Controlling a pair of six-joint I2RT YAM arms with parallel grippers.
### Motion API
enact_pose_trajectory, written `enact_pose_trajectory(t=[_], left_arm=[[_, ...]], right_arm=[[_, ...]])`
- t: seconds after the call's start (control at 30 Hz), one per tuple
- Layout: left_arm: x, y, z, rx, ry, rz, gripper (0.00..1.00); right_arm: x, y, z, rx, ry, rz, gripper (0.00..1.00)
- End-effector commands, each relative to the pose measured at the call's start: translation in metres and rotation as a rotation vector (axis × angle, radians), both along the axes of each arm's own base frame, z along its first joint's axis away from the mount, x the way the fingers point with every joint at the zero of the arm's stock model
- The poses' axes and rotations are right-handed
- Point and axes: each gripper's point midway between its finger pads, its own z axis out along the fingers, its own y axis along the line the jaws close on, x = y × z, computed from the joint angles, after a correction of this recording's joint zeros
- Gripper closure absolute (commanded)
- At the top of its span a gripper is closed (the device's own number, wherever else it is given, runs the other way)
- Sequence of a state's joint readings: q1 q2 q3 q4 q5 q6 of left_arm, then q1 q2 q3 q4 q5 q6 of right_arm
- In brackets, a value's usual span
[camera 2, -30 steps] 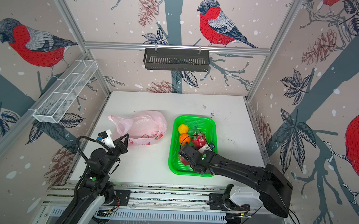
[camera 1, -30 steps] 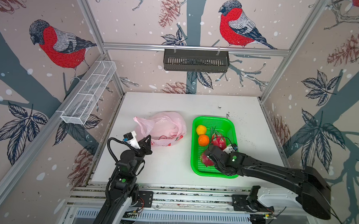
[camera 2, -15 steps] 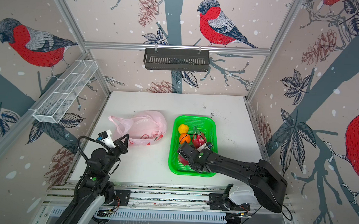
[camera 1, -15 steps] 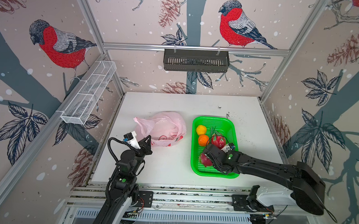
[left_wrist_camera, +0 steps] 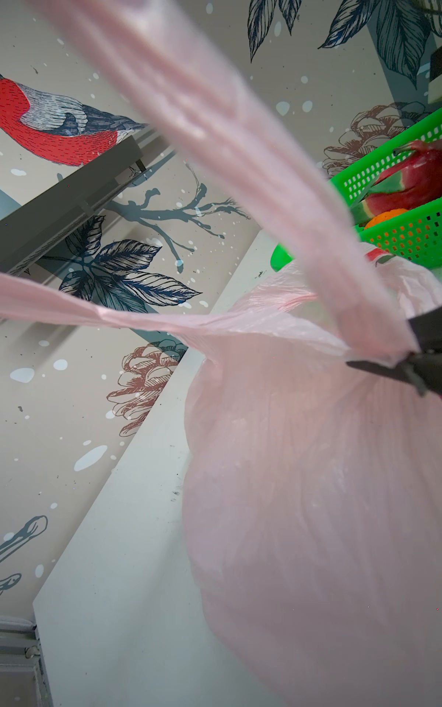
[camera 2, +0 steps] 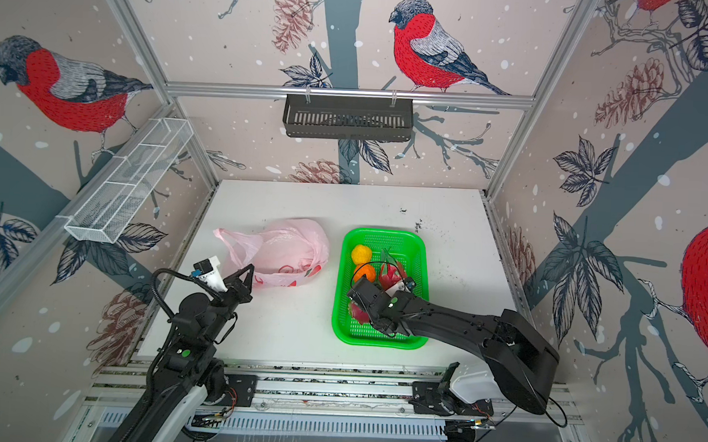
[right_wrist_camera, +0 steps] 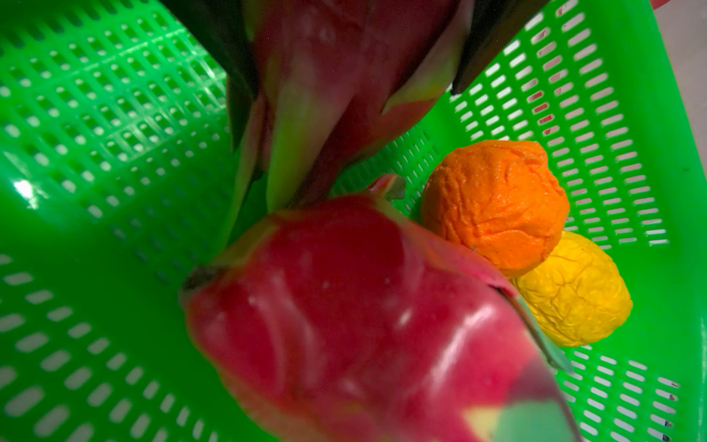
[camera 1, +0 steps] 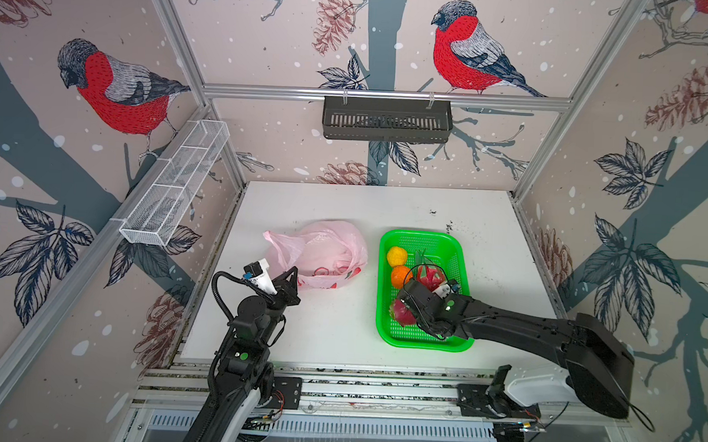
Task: Untie the knot of the plastic bag and take out the fruit
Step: 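Lower the dragon fruit into the basket beside the other dragon fruit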
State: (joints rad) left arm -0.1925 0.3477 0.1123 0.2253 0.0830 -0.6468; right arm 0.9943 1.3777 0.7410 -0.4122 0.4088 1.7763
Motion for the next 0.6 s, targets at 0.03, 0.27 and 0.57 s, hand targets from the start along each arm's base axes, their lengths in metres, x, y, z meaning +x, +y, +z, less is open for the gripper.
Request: enact_pose_trajectory(t=[0.03,0.27,0.57], left_arm=[[0.0006,-0.0004,0.0109,0.002,-0.040,-0.003,1.00],[0.0007,-0.0006,0.0114,0.002,-0.042,-0.004,1.00],[0.0008,-0.0008,0.0120,0.003,-0.044,-0.005,1.00]], right_arm=[[-0.0024,0.0010,-0.0030,-0.011,0.022,0.023,0.27],[-0.0018,0.0011,-0.0021,-0.017,0.022,0.029,0.20],[-0.0014,0.0028,-0.0013,-0.022,0.024,0.038,0.11]])
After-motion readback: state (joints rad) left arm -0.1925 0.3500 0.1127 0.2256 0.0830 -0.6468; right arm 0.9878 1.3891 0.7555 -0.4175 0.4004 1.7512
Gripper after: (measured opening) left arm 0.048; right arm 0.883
